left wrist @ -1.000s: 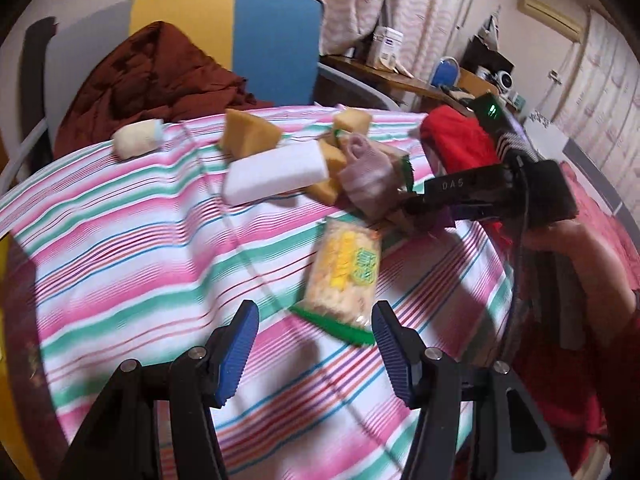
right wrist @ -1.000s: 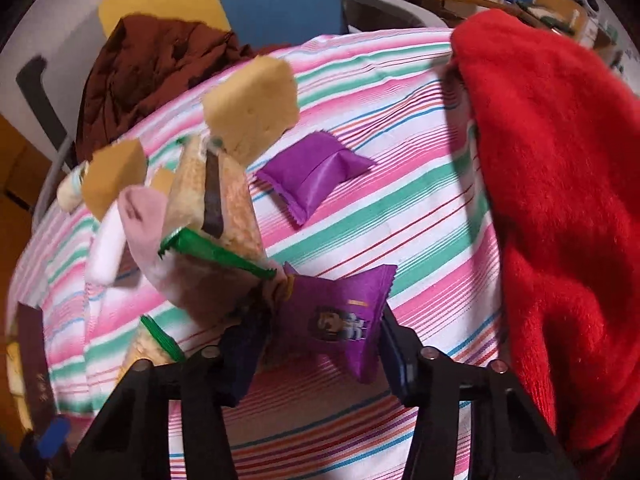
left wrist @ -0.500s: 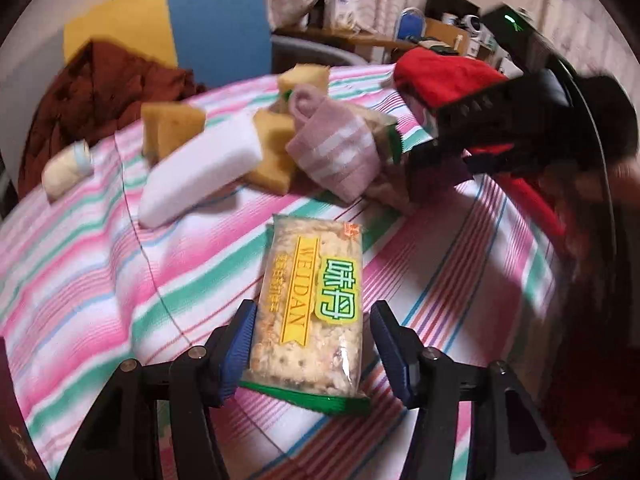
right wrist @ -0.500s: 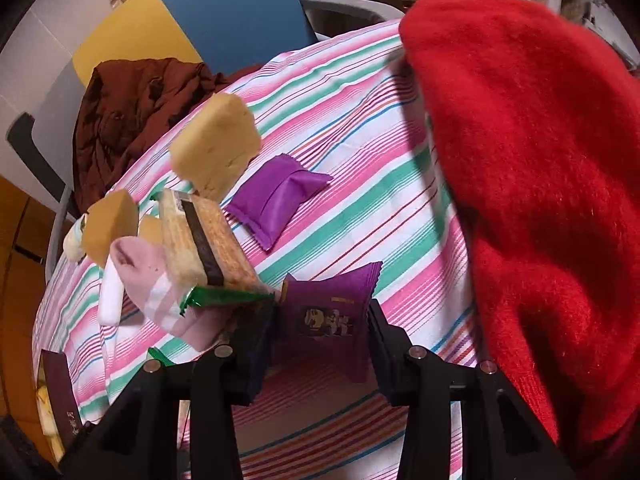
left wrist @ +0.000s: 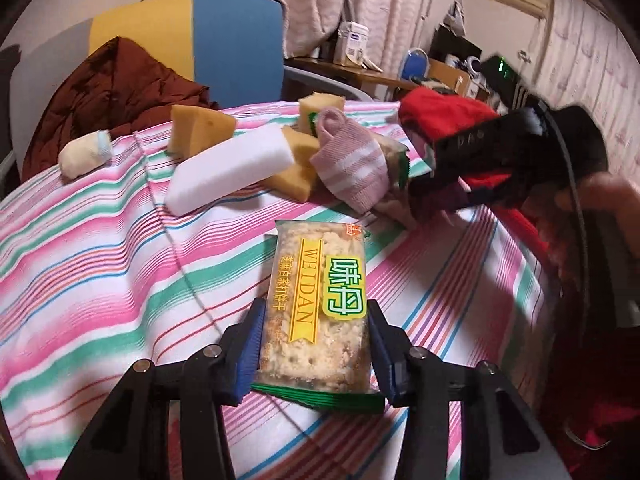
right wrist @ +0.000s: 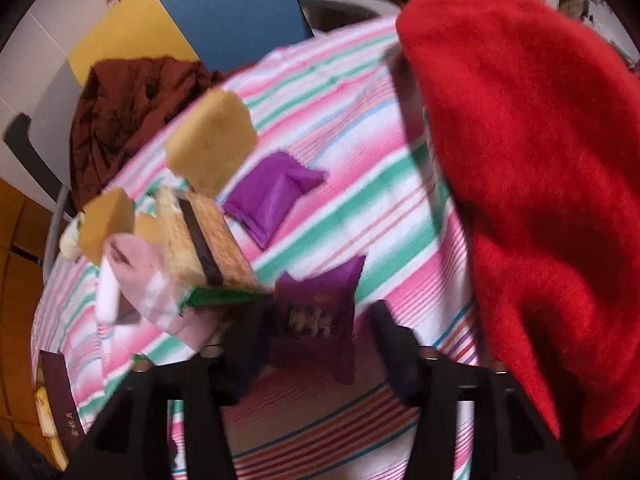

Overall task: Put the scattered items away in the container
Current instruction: 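Grasp the WEIDAN biscuit pack with the left tool while the right grasps a purple snack packet, then lift the biscuit pack and purple packet and carry them toward the tin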

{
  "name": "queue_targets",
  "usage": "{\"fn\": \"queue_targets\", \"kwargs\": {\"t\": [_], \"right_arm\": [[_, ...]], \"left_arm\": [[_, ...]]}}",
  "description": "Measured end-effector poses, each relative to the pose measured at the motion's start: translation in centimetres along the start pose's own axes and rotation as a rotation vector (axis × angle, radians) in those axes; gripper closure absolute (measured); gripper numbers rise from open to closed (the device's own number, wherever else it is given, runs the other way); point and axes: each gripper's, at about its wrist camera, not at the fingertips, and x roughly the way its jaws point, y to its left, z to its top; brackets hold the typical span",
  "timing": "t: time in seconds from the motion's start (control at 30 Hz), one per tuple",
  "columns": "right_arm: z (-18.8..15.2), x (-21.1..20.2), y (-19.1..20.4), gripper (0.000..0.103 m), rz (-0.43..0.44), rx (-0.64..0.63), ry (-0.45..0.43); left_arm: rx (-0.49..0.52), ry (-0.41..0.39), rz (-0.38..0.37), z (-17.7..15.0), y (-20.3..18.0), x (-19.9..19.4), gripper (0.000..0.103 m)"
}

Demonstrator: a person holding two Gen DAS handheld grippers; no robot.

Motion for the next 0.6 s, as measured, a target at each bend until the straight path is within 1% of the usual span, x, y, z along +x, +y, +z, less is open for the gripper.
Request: {"fn": "queue_targets", "kwargs": {"t": [0.07,0.1,0.17,0.2,0.27,0.33,0.47,0.6], "right_arm": [[-0.1,0.1,0.9,0.044,-0.036,-0.053,-0.002],[-0.2,0.2,1.2,0.046,-0.041,-0.070,-0.003],[-0.3,0.4,1.9,0.057,-0.082,-0.109,0.002],[-0.2,0.3,2.0,0.060,-0.091,-0.116,-0.003],[-0.2,0.1,1.8,0.061,-0.066,-0.098,-0.011],[0.0,-0.5,1.5,0.062,-0.049,-0.079,-0.034],[0.1,-2.1,1.2,0.062,-0.003,-0.048,-0.110],[0.3,-3.1,1.3,0.062,0.049,-0.041,-0.147]], "left_arm": [[-0.022,-0.014,0.000,-0.4,0.4,-0.4,0.055],[-0.037,-0.022,0.002,-0.7,0.6,-0.8,0.055],[-0.060,-0.033,0.000,-0.8,0.9,-1.0,0.055],[-0.075,-0.041,-0.005,-1.1,1.1,-1.3,0.055],[-0.100,-0.043,0.006,-1.4,1.5,-1.6,0.055],[-0.127,-0.053,-0.010,-1.9,2.2,-2.1,0.055],[-0.157,-0.065,0.002,-3.3,3.3,-3.2,0.055],[-0.191,-0.065,0.011,-4.1,4.1,-3.8,0.055]]}}
